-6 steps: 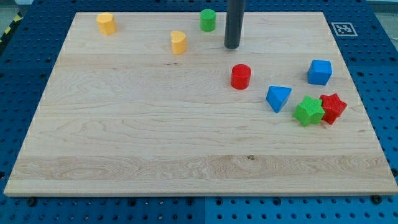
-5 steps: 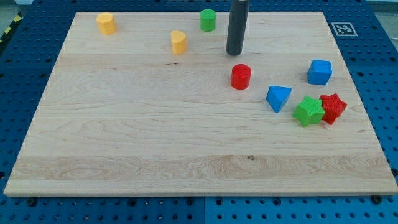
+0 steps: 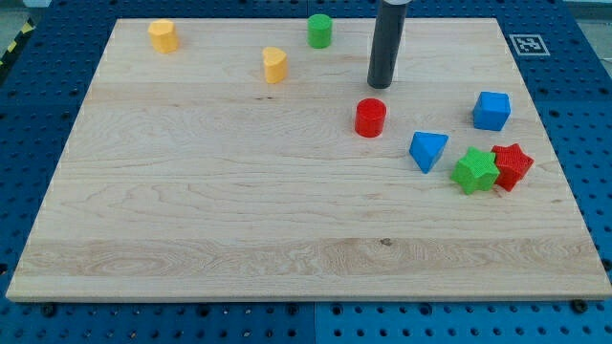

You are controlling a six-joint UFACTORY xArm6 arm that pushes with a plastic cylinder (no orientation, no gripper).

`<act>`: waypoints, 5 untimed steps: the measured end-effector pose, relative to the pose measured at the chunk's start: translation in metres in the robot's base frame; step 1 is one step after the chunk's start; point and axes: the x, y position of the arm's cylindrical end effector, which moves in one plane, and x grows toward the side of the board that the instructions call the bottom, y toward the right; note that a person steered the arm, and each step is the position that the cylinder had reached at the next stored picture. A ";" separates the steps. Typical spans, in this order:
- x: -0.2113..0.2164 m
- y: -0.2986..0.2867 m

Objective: Move the red circle closer to the blue triangle

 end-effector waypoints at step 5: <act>0.061 -0.083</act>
